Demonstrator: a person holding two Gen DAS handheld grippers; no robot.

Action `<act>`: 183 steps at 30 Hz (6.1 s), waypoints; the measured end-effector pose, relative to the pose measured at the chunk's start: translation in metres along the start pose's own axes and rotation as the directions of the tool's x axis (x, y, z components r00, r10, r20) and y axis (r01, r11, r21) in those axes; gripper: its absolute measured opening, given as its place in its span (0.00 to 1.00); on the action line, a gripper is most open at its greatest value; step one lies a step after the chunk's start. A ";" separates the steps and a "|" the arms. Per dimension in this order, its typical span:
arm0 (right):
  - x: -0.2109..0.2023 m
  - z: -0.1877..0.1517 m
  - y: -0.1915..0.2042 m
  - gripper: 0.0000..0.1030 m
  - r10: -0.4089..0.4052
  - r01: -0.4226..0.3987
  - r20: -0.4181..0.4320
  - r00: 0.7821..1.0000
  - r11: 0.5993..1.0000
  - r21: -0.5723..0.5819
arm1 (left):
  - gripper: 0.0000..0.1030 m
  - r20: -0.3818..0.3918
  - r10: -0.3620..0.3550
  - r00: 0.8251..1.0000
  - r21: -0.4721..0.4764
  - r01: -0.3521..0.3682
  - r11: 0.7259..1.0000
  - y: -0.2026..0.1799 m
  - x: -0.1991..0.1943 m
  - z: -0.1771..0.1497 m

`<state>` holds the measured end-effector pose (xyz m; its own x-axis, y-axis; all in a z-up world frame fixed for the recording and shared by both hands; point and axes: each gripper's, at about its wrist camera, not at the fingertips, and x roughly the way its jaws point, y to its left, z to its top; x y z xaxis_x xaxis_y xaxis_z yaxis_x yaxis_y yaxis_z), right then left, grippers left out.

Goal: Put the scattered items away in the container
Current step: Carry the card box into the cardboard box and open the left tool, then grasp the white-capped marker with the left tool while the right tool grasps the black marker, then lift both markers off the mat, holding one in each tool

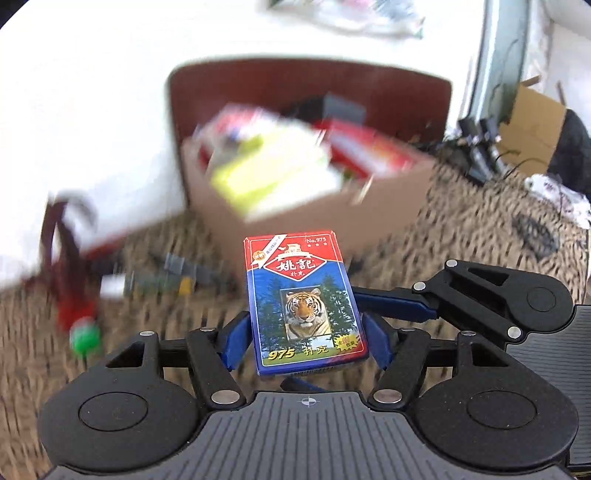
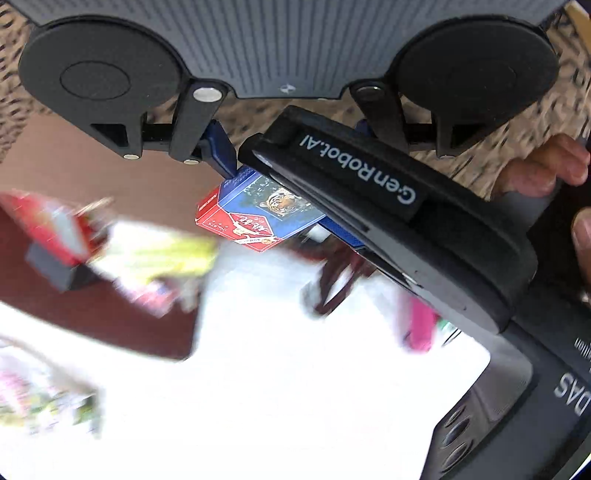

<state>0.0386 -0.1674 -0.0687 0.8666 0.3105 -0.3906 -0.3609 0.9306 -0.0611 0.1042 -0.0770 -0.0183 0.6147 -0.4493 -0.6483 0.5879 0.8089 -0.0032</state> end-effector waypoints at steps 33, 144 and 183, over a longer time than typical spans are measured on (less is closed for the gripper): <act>0.048 0.008 -0.154 0.57 -0.340 0.337 0.004 0.940 0.935 0.111 | 0.91 0.072 0.023 0.997 0.160 -0.034 0.987 -0.043 0.124 0.116; 0.054 -0.057 0.094 0.31 0.139 -0.115 -0.311 0.940 0.989 0.095 | 0.12 -0.138 0.186 0.973 -0.440 -0.229 0.868 0.128 0.010 -0.154; 0.043 -0.060 0.099 0.18 0.167 -0.147 -0.343 0.924 0.986 0.083 | 0.13 -0.164 0.163 0.973 -0.385 -0.216 0.897 0.101 -0.008 -0.167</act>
<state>0.0194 -0.0739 -0.1461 0.6226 0.3756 -0.6866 -0.4546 0.8877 0.0733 0.0704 0.0719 -0.1404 0.6076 -0.2427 -0.7562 0.1925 0.9688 -0.1562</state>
